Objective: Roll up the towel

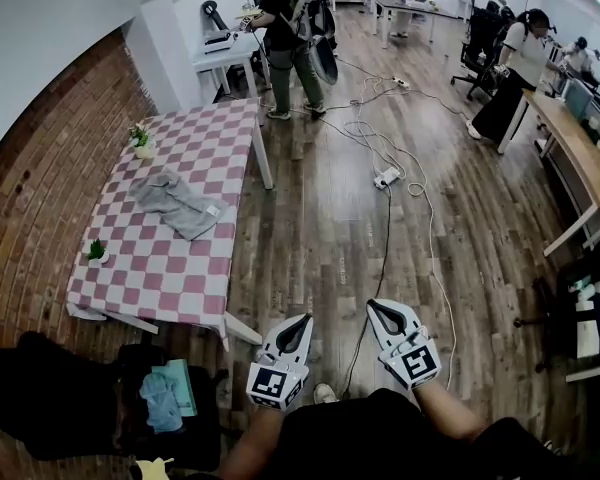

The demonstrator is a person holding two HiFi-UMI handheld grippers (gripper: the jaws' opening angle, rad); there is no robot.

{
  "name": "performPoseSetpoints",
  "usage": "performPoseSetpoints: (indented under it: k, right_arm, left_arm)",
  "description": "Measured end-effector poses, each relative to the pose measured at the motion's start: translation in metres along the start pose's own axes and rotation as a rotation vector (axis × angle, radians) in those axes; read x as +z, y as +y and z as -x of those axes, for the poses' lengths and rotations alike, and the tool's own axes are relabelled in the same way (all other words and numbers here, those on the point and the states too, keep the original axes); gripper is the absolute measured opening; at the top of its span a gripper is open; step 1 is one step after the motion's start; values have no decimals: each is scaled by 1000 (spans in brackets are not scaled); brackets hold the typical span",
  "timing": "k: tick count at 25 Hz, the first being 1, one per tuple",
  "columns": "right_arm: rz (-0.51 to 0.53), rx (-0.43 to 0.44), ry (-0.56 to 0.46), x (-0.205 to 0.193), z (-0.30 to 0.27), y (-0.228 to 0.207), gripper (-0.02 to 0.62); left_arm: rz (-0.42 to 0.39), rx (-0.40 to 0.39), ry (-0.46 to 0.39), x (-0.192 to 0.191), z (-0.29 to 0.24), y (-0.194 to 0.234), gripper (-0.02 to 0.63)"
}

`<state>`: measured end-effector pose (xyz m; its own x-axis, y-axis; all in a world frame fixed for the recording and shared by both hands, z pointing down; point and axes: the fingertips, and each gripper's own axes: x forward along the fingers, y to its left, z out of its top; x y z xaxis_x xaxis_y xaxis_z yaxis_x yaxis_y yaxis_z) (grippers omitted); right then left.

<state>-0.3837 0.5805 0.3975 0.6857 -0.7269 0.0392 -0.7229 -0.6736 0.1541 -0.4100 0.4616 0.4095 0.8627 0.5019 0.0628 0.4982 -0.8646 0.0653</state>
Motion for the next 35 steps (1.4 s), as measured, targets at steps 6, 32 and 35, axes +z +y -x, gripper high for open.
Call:
performPoseSetpoints:
  k: [6,32,35]
  right_arm:
    - [-32,-26,-7,3,-17,-3,236]
    - [-77,173,-54,-25,-217,-119,592]
    - [-69,237,-52,-26,-249,-132,592]
  left_arm:
    - [17,54,-7,1,2,31,273]
    - [19,317,83,-6,-125,168,586]
    - [28,383,92,-3,-137,190,578]
